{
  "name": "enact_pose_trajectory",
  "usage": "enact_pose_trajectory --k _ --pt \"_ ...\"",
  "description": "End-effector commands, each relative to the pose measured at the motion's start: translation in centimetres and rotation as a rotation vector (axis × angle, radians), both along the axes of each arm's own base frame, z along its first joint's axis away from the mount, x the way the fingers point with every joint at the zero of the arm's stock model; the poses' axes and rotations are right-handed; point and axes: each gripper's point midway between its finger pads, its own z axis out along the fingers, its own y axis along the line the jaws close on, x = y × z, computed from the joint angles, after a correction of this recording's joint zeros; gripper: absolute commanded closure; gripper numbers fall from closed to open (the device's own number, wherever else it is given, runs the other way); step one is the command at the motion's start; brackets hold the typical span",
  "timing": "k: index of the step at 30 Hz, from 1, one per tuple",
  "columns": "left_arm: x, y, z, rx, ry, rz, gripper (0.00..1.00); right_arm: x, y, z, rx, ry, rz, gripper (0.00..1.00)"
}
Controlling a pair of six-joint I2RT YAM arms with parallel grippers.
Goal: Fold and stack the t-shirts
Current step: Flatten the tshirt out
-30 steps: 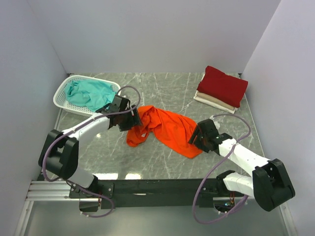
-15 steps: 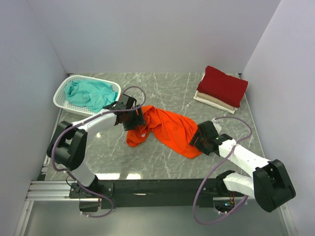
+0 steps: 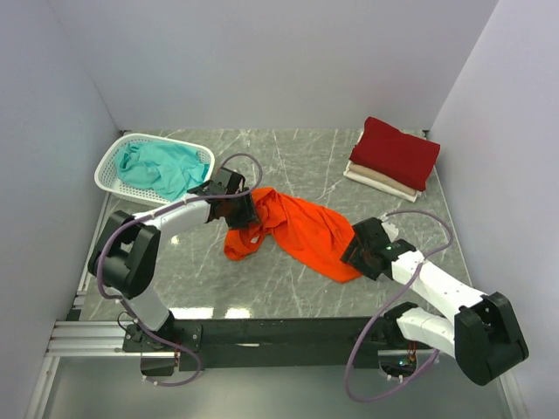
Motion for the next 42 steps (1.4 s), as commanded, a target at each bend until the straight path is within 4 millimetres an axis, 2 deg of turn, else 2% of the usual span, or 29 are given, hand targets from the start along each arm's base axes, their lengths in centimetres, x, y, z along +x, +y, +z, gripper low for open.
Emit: enact_pose_trajectory --k 1,2,12,15,16,17,19,20,21,22,23,24,26,27,29,30,32,33,35,36,37,39,42 --pt "1.3 -1.4 0.8 -0.046 -0.039 -0.008 0.52 -0.7 -1.0 0.4 -0.042 0.007 -0.014 0.3" --pt "1.5 -1.5 0.9 -0.046 -0.042 -0.01 0.58 -0.9 -1.1 0.5 -0.043 0.007 -0.013 0.3" --pt "1.7 -1.4 0.8 -0.035 -0.045 -0.012 0.75 -0.8 -0.2 -0.8 -0.031 0.058 0.036 0.32" --pt "2.0 -1.3 1.2 -0.027 -0.061 -0.009 0.81 -0.4 0.2 -1.0 -0.027 0.059 0.052 0.42" --pt "2.1 -1.2 1.3 -0.02 -0.069 -0.012 0.84 -0.1 0.3 -0.9 -0.024 0.049 0.056 0.49" --pt "2.4 -0.9 1.6 -0.009 -0.08 -0.003 0.92 0.0 0.4 -0.8 -0.025 0.047 0.055 0.53" --pt "2.8 -0.5 1.9 0.011 -0.096 0.001 1.0 0.5 0.5 -0.4 -0.025 0.032 0.057 0.73" --pt "3.2 0.0 2.3 0.028 -0.108 0.011 1.0 0.8 0.5 0.0 -0.026 0.023 0.057 0.8" --pt "3.5 0.4 2.6 0.041 -0.115 0.018 1.0 1.3 0.6 0.8 -0.028 0.006 0.056 0.93" --pt "4.1 1.3 3.3 0.052 -0.136 0.032 1.0 1.6 0.5 1.4 -0.04 -0.005 0.057 1.0" --pt "4.9 1.8 4.6 0.054 -0.164 0.046 1.0 2.0 0.2 2.0 -0.056 -0.015 0.052 1.0" --pt "5.3 2.8 5.0 0.075 -0.169 0.068 1.0 2.9 -0.2 3.9 -0.077 -0.051 0.041 1.0" --pt "7.0 5.0 8.2 0.078 -0.237 0.12 1.0 4.0 -1.0 6.5 -0.105 -0.104 0.031 1.0" --pt "7.2 5.9 9.1 0.083 -0.247 0.133 1.0 4.9 -1.6 8.9 -0.121 -0.147 0.015 1.0" --pt "8.7 8.5 12.7 0.101 -0.33 0.192 1.0 5.7 -2.6 12.1 -0.13 -0.219 0.001 1.0" --pt "8.8 9.5 13.6 0.114 -0.343 0.212 1.0 6.4 -3.5 14.7 -0.129 -0.269 -0.033 1.0" --pt "9.2 11.4 16.8 0.114 -0.409 0.251 1.0 6.8 -4.6 18.0 -0.142 -0.351 -0.051 1.0" --pt "9.1 12.0 17.7 0.118 -0.424 0.264 1.0 7.1 -5.1 20.5 -0.149 -0.409 -0.056 1.0" --pt "8.8 13.6 20.5 0.124 -0.483 0.306 1.0 7.0 -6.0 23.6 -0.17 -0.492 -0.075 1.0" --pt "8.5 14.2 21.5 0.124 -0.504 0.323 1.0 6.9 -6.3 25.9 -0.169 -0.547 -0.084 1.0" --pt "7.9 15.4 23.7 0.122 -0.549 0.361 1.0 6.7 -6.7 27.1 -0.181 -0.574 -0.092 1.0" --pt "7.1 16.7 26.0 0.119 -0.605 0.405 1.0 5.7 -8.0 30.4 -0.201 -0.665 -0.145 1.0" --pt "4.0 19.4 31.2 0.125 -0.736 0.506 1.0 4.0 -9.8 34.0 -0.221 -0.781 -0.215 1.0"
